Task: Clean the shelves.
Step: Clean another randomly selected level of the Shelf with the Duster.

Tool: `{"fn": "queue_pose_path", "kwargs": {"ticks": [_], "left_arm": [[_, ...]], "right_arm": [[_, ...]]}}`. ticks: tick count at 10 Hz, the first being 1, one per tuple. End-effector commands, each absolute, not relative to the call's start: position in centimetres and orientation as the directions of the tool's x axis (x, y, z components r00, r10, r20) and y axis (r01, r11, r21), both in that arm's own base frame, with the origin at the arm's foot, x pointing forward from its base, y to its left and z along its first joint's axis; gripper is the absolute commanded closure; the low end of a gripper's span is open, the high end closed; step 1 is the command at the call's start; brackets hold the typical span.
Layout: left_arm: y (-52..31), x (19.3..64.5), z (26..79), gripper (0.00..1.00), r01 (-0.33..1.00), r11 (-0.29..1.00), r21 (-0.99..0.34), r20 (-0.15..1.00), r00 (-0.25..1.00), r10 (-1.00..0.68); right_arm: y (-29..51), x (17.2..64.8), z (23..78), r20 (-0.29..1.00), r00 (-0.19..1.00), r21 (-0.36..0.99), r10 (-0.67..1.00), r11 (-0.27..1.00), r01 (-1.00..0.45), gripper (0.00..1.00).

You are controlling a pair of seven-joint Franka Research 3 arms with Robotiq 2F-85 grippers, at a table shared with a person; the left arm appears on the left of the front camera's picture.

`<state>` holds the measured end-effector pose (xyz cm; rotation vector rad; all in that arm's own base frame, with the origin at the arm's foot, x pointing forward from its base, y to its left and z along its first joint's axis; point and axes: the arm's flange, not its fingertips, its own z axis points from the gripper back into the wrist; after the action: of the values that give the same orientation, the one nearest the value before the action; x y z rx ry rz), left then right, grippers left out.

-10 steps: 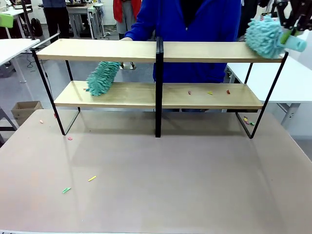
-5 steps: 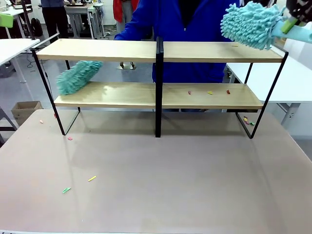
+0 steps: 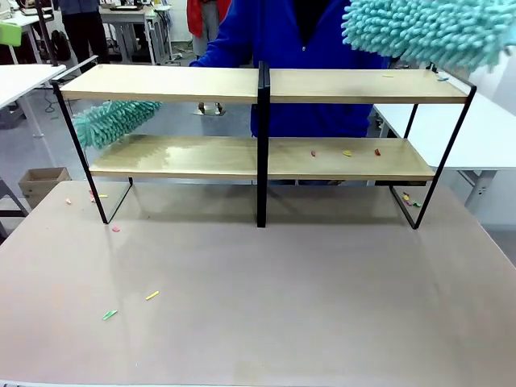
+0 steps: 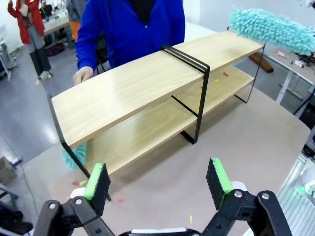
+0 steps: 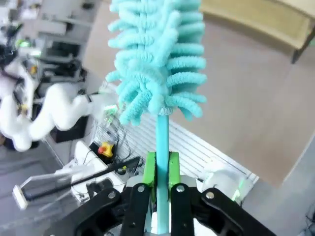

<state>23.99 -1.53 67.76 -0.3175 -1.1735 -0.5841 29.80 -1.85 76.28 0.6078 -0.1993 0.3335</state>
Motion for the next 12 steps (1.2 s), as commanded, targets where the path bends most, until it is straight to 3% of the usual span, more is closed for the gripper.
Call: {"fn": "queue_pose_path", "kwargs": {"ticks": [1, 4, 7, 8, 12], "left_arm": [[-1.3, 24.0, 67.8, 0.0, 0.592, 0.803, 0.068, 0.929, 0.256, -0.267], [-1.3, 24.0, 67.8, 0.0, 0.592, 0.803, 0.068, 0.929, 0.256, -0.267], [-1.3, 24.0, 67.8, 0.0, 0.592, 0.803, 0.068, 0.929, 0.256, -0.267], [-1.3, 24.0, 67.8, 0.0, 0.592, 0.803, 0.068, 0.929, 0.256, -0.267], [-1.3, 24.0, 67.8, 0.0, 0.592, 0.803, 0.068, 0.929, 0.256, -0.267]], "right_arm": [[-4.3, 27.6, 76.9, 0.325, 0.869, 0.613, 0.374, 0.616, -0.495, 0.88], [-8.5, 22.6, 77.5, 0.468, 0.741, 0.667, 0.482, 0.357, -0.654, 0.88], [-10.9, 20.1, 77.3, 0.689, 0.589, 0.515, 0.422, 0.287, -0.808, 0.88], [-9.8, 20.6, 77.4, 0.53, 0.7, 0.613, 0.478, 0.354, -0.706, 0.88], [-10.5, 20.4, 77.2, 0.56, 0.68, 0.592, 0.473, 0.346, -0.728, 0.88]]}}
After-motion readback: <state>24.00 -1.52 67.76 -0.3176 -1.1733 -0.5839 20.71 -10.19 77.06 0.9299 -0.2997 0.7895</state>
